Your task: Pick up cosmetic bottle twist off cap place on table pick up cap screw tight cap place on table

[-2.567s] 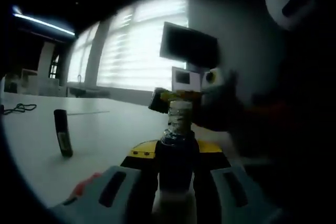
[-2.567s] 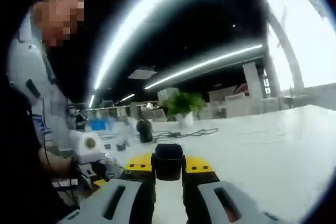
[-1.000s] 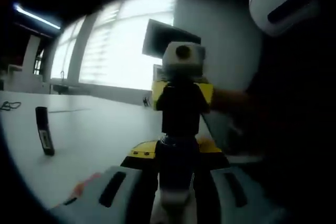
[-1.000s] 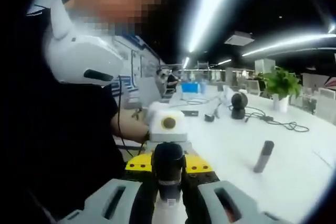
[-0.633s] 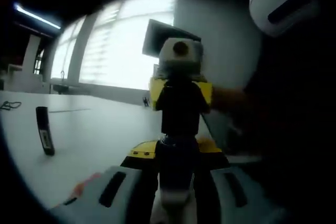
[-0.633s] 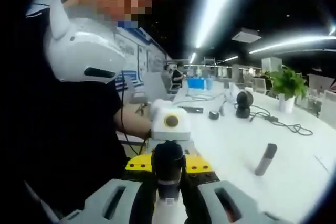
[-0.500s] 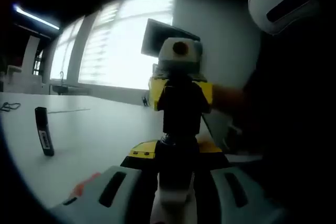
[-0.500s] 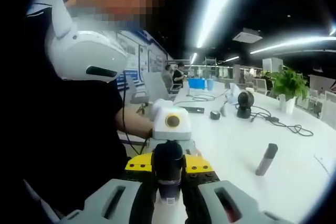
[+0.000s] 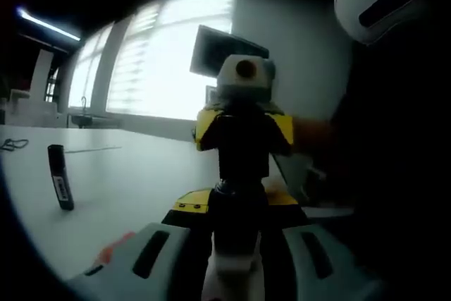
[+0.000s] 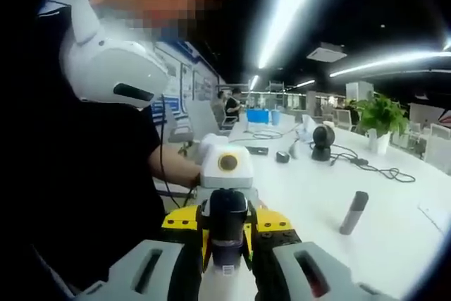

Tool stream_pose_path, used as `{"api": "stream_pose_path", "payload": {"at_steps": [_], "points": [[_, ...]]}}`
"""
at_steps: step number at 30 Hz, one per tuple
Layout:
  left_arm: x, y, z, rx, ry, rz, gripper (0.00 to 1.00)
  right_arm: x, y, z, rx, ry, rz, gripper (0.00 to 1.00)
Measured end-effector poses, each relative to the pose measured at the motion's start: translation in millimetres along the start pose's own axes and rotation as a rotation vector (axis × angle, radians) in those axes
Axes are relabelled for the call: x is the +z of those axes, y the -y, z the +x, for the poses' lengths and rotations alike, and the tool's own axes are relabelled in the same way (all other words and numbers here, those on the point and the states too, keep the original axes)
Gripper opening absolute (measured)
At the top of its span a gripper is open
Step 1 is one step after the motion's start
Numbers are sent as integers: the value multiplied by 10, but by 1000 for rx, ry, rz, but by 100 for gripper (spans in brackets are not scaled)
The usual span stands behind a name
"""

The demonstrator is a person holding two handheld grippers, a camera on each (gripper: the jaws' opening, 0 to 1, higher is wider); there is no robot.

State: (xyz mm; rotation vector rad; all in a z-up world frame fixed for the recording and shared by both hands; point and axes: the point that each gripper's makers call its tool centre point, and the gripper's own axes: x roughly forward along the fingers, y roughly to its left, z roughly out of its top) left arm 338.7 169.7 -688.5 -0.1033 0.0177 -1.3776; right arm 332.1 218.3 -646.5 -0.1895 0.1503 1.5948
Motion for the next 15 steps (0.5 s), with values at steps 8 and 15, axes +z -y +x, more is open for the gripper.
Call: {"api": "stream_pose_path", "payload": {"at_steps": [8, 15], "points": [[4, -1, 7, 11, 1, 3, 15, 4, 24, -12, -49, -13, -30, 14], [-2, 16, 5, 3, -3, 17, 15, -12, 14, -25, -50, -15, -9, 13]]}}
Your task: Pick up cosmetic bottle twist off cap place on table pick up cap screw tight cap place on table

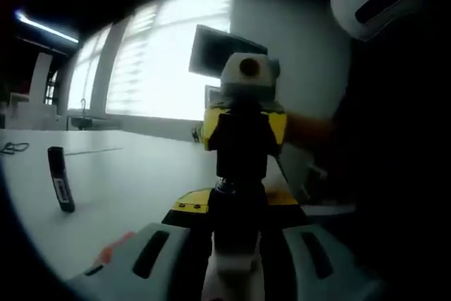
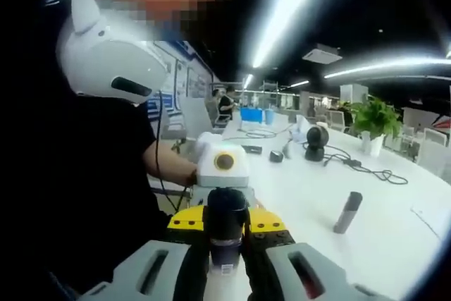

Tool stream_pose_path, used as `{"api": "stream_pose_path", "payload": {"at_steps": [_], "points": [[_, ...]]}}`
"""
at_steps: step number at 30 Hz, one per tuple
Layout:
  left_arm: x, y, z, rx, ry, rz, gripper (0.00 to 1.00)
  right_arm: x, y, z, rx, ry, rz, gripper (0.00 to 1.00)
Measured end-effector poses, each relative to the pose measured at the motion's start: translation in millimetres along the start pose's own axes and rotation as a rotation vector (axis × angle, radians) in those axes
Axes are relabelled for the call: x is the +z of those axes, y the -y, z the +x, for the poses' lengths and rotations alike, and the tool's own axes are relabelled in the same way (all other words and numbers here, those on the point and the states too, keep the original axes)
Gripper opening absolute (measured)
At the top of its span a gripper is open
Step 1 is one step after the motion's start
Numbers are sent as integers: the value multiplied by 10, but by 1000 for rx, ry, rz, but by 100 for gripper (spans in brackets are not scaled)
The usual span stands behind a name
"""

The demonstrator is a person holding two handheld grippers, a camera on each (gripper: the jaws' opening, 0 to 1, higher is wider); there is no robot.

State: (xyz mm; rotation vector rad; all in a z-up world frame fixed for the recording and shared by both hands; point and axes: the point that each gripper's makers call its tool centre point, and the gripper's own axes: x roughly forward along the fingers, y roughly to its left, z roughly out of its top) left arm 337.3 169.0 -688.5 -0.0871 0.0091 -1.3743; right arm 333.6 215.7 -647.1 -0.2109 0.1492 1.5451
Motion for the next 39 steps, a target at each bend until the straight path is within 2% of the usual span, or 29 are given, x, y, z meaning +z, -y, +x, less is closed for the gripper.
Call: {"api": "stream_pose_path", "payload": {"at_steps": [9, 15, 17, 21, 27, 33, 39], "points": [[4, -169, -41, 80, 11, 18, 15, -7, 123, 7, -106, 35, 7, 13], [18, -339, -52, 181, 13, 28, 15, -5, 270, 13, -244, 51, 15, 13], [22, -391, -48, 218, 11, 55, 15, -9, 317, 9, -288, 64, 63, 13], [30, -464, -29, 274, 10, 61, 15, -21, 383, -5, -358, 77, 76, 13], [40, -634, -13, 396, -1, 77, 15, -43, 529, -45, -518, 68, 90, 13], [42, -721, -42, 452, 3, 81, 15, -53, 609, -55, -675, 69, 116, 13], [43, -764, -79, 471, 9, 86, 15, -53, 631, -53, -832, 66, 135, 13]]}}
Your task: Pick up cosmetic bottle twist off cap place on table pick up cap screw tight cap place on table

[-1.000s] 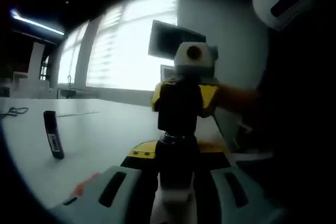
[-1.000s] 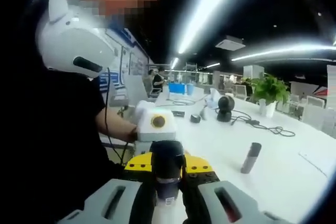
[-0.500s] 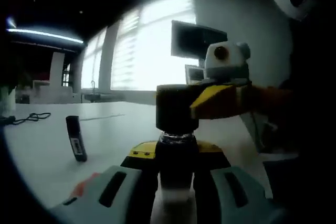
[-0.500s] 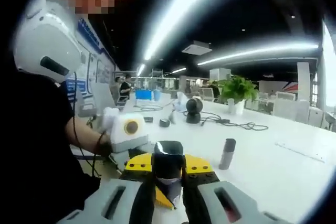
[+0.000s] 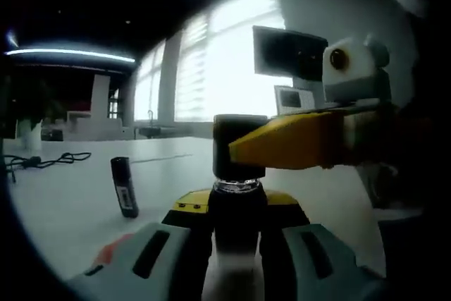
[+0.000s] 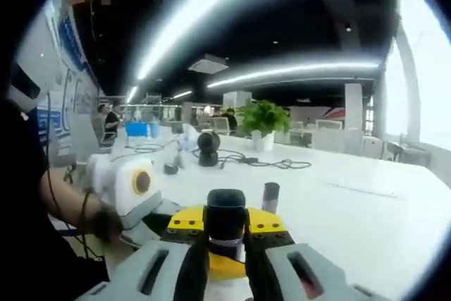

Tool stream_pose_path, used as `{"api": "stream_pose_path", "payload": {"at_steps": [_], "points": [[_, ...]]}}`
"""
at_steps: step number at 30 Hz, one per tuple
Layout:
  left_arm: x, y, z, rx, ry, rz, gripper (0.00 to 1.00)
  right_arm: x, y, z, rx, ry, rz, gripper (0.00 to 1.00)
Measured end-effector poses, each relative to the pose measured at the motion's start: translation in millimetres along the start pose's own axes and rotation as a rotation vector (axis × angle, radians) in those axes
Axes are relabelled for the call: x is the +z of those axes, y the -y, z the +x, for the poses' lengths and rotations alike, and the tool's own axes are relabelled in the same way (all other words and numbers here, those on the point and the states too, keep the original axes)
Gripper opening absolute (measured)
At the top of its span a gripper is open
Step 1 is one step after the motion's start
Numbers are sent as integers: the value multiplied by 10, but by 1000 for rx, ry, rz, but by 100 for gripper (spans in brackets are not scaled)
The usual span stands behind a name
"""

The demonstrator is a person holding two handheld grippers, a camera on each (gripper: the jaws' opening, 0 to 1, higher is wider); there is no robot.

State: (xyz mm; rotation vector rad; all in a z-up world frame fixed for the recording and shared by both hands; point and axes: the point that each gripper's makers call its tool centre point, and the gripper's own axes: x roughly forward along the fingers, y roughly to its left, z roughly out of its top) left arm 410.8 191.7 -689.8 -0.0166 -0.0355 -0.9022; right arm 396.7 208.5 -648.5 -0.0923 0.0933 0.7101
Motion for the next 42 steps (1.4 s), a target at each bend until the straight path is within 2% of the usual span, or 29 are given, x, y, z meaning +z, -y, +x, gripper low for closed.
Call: {"api": "stream_pose_path", "payload": {"at_steps": [5, 9, 20, 23, 25, 26, 29, 32, 34, 37, 40, 42], "points": [[-2, -13, -5, 3, 2, 2, 15, -3, 14, -19, -137, 34, 45, 13], [-4, -13, -7, 3, 4, 5, 15, -6, 14, -27, -161, 39, 52, 13], [-6, 4, -4, -11, 10, -7, 15, -10, 21, -49, -144, 55, 57, 13], [-5, 9, -6, -15, 10, -10, 15, -5, 6, -53, -88, 67, 44, 15], [-4, 13, -6, -18, 10, -10, 15, 57, -14, -66, -40, 111, 39, 25], [-4, 14, -6, -18, 10, -11, 15, 57, 23, -91, -46, 111, 36, 31], [-4, 20, -8, -27, 10, -16, 15, 115, 27, -150, 32, 134, 7, 32], [-3, 38, -12, -42, 10, -21, 15, 179, 51, -229, 136, 172, 76, 34], [-3, 59, -17, -57, 10, -23, 15, 218, 78, -297, 219, 192, 87, 33], [0, 98, -27, -81, 12, -18, 15, 301, 179, -372, 303, 219, 80, 33], [1, 132, -31, -99, 12, -18, 15, 361, 197, -413, 427, 217, 116, 33], [3, 167, -33, -118, 12, -19, 15, 357, 193, -418, 497, 199, 94, 33]]}}
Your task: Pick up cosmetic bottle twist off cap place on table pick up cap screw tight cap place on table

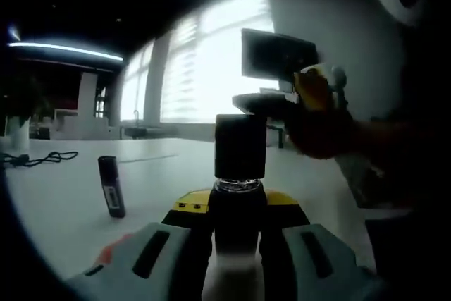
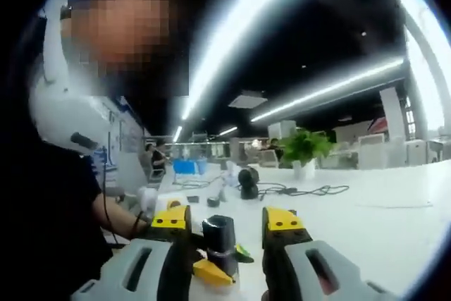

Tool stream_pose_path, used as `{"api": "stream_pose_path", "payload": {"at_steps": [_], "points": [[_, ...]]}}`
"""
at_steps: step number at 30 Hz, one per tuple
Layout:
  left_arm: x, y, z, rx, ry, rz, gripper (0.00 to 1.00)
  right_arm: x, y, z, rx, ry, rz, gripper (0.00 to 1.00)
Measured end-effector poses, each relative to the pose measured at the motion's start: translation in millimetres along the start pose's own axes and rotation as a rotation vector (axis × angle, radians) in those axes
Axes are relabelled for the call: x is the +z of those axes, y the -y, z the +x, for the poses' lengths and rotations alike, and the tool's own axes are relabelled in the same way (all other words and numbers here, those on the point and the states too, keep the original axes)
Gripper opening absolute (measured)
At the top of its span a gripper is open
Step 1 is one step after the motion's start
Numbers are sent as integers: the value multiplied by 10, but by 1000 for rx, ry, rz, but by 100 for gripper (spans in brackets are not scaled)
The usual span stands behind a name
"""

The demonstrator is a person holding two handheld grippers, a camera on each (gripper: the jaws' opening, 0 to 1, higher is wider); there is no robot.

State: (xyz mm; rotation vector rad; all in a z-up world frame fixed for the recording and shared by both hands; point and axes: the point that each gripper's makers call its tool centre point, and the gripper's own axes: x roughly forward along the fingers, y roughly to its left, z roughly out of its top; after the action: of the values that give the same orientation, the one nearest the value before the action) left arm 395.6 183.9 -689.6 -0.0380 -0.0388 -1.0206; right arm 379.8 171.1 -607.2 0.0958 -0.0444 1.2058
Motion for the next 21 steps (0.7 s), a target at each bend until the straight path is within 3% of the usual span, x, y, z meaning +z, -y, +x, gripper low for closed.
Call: {"api": "stream_pose_path", "payload": {"at_steps": [7, 21], "points": [[2, 116, -3, -59, 0, -8, 15, -98, 46, 5, 123, -50, 18, 32], [-3, 384, -40, -198, -9, -21, 15, -341, -311, 108, 352, -175, 4, 27]]}}
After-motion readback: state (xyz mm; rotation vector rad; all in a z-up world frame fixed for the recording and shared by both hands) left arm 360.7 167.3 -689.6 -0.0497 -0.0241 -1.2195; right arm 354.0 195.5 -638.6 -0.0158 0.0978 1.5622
